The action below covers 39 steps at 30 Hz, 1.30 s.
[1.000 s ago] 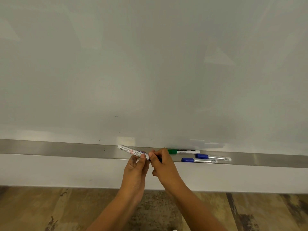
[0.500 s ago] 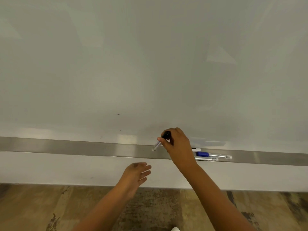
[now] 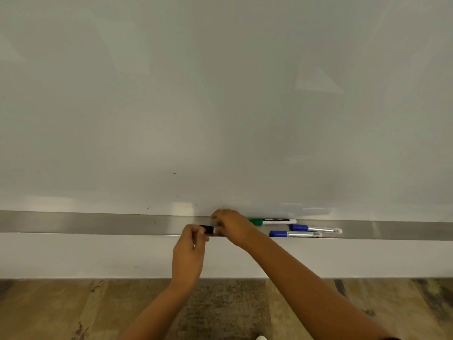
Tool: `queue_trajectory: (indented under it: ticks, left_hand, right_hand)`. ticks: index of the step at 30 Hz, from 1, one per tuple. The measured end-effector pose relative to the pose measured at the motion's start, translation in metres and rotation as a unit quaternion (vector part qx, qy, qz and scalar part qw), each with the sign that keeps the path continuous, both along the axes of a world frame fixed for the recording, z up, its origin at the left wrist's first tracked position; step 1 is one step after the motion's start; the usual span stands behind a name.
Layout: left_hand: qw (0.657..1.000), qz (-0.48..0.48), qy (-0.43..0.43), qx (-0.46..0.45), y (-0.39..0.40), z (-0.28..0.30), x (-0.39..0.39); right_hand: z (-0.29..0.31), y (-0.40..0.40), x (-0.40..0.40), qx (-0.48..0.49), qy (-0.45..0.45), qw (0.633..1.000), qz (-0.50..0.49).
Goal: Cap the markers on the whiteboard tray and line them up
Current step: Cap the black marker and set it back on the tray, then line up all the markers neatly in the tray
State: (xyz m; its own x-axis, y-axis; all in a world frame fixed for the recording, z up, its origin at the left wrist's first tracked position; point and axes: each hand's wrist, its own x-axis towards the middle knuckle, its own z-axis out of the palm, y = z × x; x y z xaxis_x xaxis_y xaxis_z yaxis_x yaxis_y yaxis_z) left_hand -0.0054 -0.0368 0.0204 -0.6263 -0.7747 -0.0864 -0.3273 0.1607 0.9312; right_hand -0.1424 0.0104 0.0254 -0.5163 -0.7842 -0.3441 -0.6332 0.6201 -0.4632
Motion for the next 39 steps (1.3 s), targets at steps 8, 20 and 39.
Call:
queue_trajectory:
  ticks: [8, 20, 39]
  left_hand:
    - [0.949, -0.116, -0.147, -0.255, -0.046, -0.037, 0.004]
    - [0.936, -0.141, -0.21, -0.244, -0.051, -0.055, 0.002]
    - [0.92, -0.189, -0.24, -0.246, -0.055, -0.059, 0.008]
  right_hand:
    - [-0.004, 0.073, -0.051, 0.039, 0.173, 0.984, -0.03]
    - [-0.016, 0.127, -0.063, 0.058, 0.32, 0.945, -0.041]
    - [-0.018, 0.051, -0.012, -0.015, 0.317, 0.948, -0.004]
